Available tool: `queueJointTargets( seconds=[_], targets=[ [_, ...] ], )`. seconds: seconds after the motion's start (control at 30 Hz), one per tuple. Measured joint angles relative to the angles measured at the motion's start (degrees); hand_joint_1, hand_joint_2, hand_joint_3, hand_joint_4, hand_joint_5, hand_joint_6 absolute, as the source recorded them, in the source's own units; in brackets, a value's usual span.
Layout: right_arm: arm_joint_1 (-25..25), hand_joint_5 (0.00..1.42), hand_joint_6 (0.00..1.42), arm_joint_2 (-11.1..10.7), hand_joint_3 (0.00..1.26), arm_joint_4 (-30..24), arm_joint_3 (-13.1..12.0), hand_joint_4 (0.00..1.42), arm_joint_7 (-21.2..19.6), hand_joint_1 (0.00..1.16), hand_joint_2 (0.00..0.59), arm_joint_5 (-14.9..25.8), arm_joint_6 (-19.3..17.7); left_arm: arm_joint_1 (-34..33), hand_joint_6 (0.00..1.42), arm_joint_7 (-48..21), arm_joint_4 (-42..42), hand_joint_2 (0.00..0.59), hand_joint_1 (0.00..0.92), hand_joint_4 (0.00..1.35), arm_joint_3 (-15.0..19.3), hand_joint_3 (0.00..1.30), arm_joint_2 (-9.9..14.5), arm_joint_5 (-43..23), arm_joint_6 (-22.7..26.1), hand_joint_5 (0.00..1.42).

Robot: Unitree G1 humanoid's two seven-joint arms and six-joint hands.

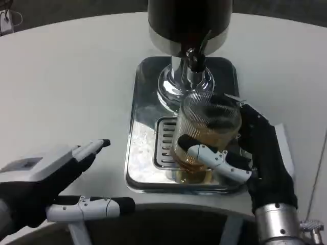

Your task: Grasp the cup under the faucet to collect the drink, then remove the cup.

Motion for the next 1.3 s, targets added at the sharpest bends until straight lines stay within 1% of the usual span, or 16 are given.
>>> queueJointTargets(
  seconds=[0.03, 0.17, 0.33, 0.5, 0.57, 0.67, 0.77, 0.83, 0.9, 1.0, 1.1, 1.17, 1.3],
  targets=[
    [0.69, 1.33, 1.42, -0.5, 1.01, -0.98, -0.3, 1.2, 0.99, 0.95, 0.14, 0.18, 0.04, -0.38, 0.09, 0.05, 0.14, 0.004, 0.0, 0.0, -0.21, 0.0, 0.0, 0.0, -0.03, 0.0],
    [3.11, 1.33, 1.42, -1.17, 1.01, -3.55, -1.22, 1.21, 3.07, 0.95, 0.139, 0.56, 0.23, -1.22, 0.09, 0.45, 0.86, 0.004, 0.0, 0.0, -0.43, 0.0, 0.0, 0.01, -0.17, 0.0],
    [6.38, 1.33, 1.42, -2.69, 1.02, -7.57, -1.99, 1.21, 5.97, 0.97, 0.132, 0.96, 0.62, -1.51, 0.09, 0.73, 1.13, 0.004, 0.0, 0.0, -0.59, 0.0, -0.05, -0.08, -0.32, 0.0],
    [9.05, 1.34, 1.42, -3.11, 1.02, -10.87, -2.85, 1.23, 7.9, 0.97, 0.132, 1.52, 1.48, -2.07, 0.09, 0.94, 1.22, 0.004, 0.0, 0.0, -0.83, 0.0, -0.4, -0.12, -0.35, 0.0],
    [10.39, 1.34, 1.42, -3.58, 1.02, -12.51, -3.22, 1.23, 8.63, 0.97, 0.132, 1.52, 1.72, -2.21, 0.09, 1.01, 1.22, 0.004, 0.0, 0.0, -0.91, 0.0, -0.77, -0.17, -0.44, 0.0],
    [12.17, 1.34, 1.42, -4.74, 1.02, -14.87, -3.36, 1.22, 10.28, 0.97, 0.132, 1.73, 1.76, -2.23, 0.09, 1.23, 1.18, 0.004, 0.0, 0.0, -0.96, 0.0, -1.19, -0.37, -0.83, 0.0],
    [13.68, 1.34, 1.42, -5.41, 1.02, -17.29, -3.29, 1.22, 12.07, 0.97, 0.132, 2.07, 1.96, -2.24, 0.09, 1.65, 0.8, 0.004, 0.0, 0.0, -0.96, 0.0, -1.54, -0.5, -1.23, 0.0],
    [15.19, 1.33, 1.42, -6.71, 1.02, -20.35, -3.3, 1.22, 14.04, 0.98, 0.133, 2.1, 2.56, -2.16, 0.09, 1.92, 0.12, 0.004, 0.0, 0.0, -0.89, 0.0, -2.09, -1.04, -1.63, 0.0],
    [15.87, 1.33, 1.42, -7.26, 1.02, -22.15, -3.5, 1.22, 15.19, 0.98, 0.132, 2.19, 3.02, -1.98, 0.09, 2.01, -0.53, 0.004, 0.0, 0.0, -0.85, 0.0, -2.24, -1.75, -2.15, 0.0],
    [17.02, 1.33, 1.42, -8.46, 1.02, -25.34, -4.43, 1.22, 17.17, 0.98, 0.129, 2.94, 4.39, -0.82, 0.09, 2.11, -2.5, 0.004, 0.0, 0.0, -0.83, 0.0, -2.68, -2.1, -2.8, 0.0],
    [18.03, 1.33, 1.42, -10.11, 1.02, -27.48, -6.03, 1.22, 19.22, 0.99, 0.124, 4.02, 5.59, 0.1, 0.09, 2.12, -4.37, 0.004, 0.0, 0.0, -0.79, 0.0, -3.33, -2.27, -3.05, 0.0],
    [18.86, 1.33, 1.42, -11.76, 1.02, -28.63, -7.17, 1.22, 20.79, 0.99, 0.122, 4.83, 5.71, 1.03, 0.09, 2.12, -6.35, 0.004, 0.0, 0.0, -0.78, 0.0, -3.59, -2.84, -3.51, 0.0],
    [20.3, 1.33, 1.42, -14.1, 1.02, -30.99, -9.3, 1.21, 23.8, 0.99, 0.118, 7.08, 5.83, 2.89, 0.09, 2.12, -9.64, 0.004, 0.0, 0.0, -0.49, 0.0, -3.83, -4.02, -4.42, 0.0]
  ],
)
